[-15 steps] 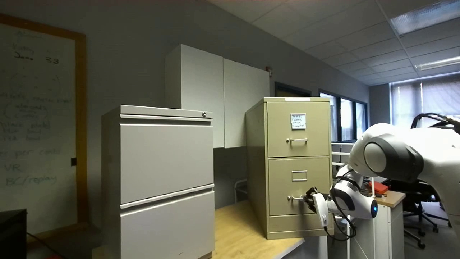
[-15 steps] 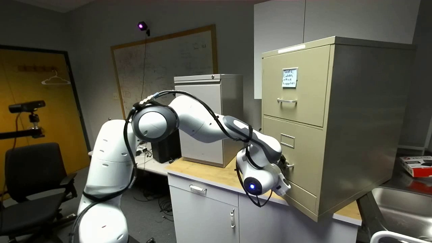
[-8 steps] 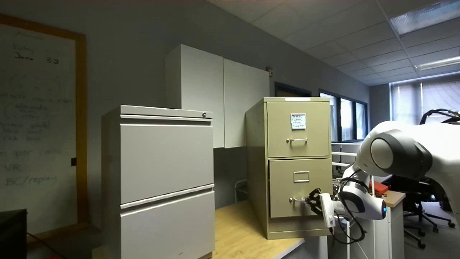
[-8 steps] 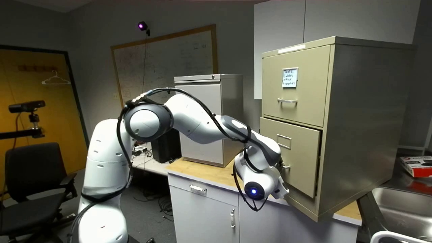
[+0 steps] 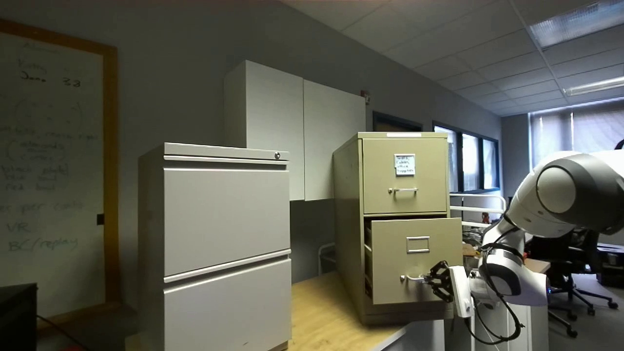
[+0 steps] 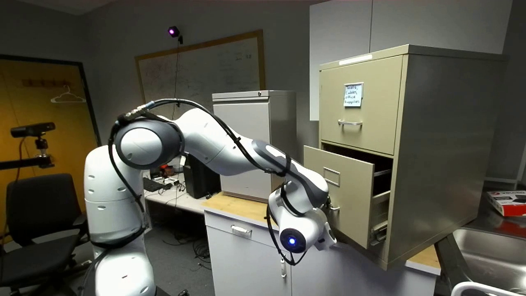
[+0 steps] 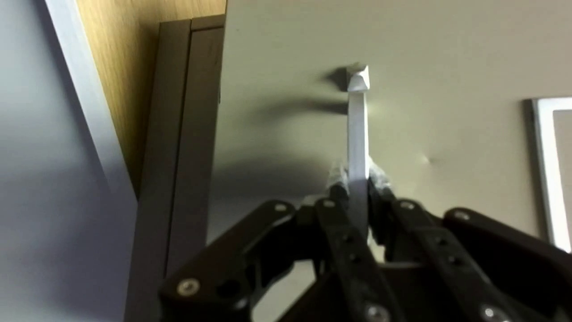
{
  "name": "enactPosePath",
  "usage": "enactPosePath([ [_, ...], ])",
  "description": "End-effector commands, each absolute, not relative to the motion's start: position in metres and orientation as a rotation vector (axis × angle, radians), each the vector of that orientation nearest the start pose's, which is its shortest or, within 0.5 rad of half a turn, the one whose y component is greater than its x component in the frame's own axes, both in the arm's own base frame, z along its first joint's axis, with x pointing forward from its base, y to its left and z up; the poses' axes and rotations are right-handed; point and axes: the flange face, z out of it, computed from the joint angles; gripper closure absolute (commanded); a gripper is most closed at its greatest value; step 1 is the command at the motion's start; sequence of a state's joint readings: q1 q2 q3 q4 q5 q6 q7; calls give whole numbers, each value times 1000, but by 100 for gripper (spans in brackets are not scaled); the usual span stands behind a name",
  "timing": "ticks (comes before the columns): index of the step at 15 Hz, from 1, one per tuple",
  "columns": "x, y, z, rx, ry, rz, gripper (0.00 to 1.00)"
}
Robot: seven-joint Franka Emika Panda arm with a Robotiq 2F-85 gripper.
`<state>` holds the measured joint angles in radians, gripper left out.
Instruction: Open the bottom drawer of the cabinet at the right
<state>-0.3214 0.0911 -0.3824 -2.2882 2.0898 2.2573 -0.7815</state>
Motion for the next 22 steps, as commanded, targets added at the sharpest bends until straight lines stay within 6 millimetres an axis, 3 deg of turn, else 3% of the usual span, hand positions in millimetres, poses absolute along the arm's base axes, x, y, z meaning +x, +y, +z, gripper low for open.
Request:
enactPosePath([
  [1,374,-291,291,-1357,1465,-881,96],
  [17,263,-225,268,-1273,1468,-920,95],
  [19,283,-248,267,-1269,1457,-932,96],
  [22,281,-249,262,-1265,1438,-925,97],
])
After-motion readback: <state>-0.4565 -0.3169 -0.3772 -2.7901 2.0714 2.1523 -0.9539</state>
